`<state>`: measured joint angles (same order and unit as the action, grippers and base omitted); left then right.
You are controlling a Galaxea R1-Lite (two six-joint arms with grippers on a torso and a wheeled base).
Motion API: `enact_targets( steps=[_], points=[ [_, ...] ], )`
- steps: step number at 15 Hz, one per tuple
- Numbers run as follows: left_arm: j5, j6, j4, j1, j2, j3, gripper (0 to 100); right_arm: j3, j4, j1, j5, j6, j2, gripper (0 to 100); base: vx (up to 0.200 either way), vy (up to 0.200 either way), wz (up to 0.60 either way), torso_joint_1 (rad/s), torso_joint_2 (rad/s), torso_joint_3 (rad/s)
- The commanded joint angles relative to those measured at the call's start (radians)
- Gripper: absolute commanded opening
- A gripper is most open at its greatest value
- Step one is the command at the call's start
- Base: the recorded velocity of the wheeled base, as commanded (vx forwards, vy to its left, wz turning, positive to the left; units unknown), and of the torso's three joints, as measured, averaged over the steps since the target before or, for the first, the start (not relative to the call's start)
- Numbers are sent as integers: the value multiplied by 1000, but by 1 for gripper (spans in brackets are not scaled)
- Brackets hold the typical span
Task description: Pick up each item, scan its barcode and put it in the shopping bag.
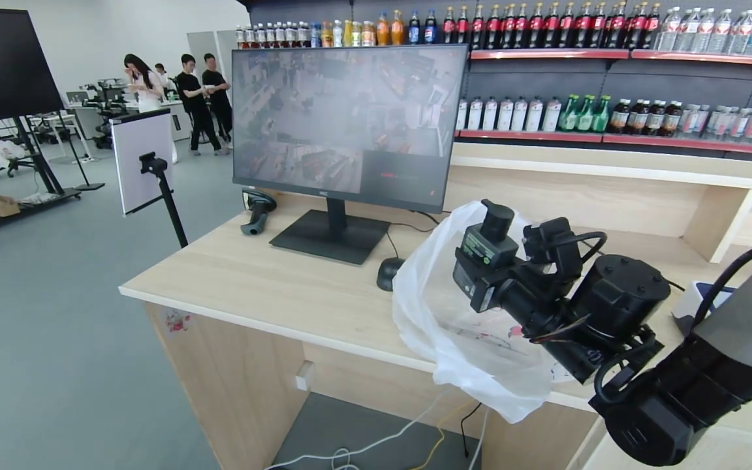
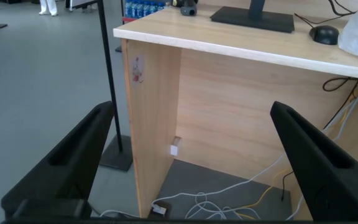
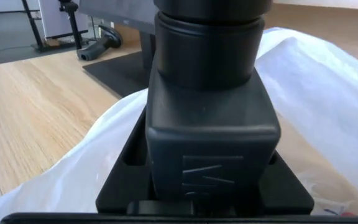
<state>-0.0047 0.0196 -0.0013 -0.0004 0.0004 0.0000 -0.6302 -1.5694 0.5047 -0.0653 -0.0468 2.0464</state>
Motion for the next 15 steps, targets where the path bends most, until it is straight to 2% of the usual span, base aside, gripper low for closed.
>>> enact_targets(
  steps=[1,15],
  points=[
    [0,0,0,-1,0,0,100,-3,-1,2,1,-1,43,0,0,0,0,0,0,0],
    [0,0,0,0,0,0,100,-16,-1,0,-1,-1,163,0,0,0,0,0,0,0]
  ],
)
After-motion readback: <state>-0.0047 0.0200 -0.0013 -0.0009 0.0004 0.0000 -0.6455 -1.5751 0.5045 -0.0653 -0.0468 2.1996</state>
